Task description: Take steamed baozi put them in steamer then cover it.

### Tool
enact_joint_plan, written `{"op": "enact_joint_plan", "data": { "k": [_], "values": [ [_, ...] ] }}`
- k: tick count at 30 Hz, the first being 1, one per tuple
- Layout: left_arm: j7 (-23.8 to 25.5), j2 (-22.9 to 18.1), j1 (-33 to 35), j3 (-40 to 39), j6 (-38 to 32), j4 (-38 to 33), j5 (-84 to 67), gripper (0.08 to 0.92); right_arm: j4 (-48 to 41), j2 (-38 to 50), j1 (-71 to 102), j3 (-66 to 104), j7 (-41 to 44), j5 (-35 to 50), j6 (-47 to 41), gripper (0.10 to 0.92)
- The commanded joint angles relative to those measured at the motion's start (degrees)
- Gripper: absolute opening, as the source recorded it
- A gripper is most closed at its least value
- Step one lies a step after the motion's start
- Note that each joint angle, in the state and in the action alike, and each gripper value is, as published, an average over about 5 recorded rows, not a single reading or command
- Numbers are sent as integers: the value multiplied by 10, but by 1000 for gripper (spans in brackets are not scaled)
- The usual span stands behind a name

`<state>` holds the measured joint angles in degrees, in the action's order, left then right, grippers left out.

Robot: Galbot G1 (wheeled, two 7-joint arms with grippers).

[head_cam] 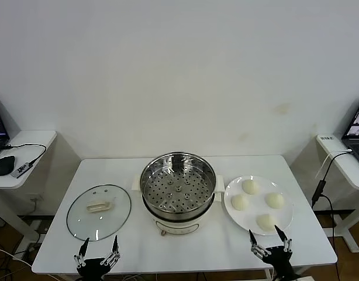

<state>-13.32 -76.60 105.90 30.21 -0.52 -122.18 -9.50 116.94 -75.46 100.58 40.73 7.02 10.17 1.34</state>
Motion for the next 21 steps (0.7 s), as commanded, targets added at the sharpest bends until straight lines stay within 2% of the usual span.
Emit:
{"op": "enact_joint_plan", "data": {
  "k": [1, 7, 14, 18, 21],
  "values": [
    [-4, 4, -13, 2, 53, -27, 15, 823, 4, 50, -39, 22, -4, -46, -27, 823],
    [-4, 10, -31, -1, 95, -44, 64, 823, -23, 163, -127, 46, 43, -165, -86, 823],
    [26, 7, -40, 0, 102, -51, 109, 823, -140, 329, -279, 6, 152, -299, -115, 823],
    [36, 1, -36, -2, 98, -54, 136, 823, -197, 411, -378, -71, 233, -340, -112, 823],
    [34, -3, -36, -1, 97, -50, 138, 823, -234, 460, -470, -170, 282, -336, -100, 823]
  ]
}}
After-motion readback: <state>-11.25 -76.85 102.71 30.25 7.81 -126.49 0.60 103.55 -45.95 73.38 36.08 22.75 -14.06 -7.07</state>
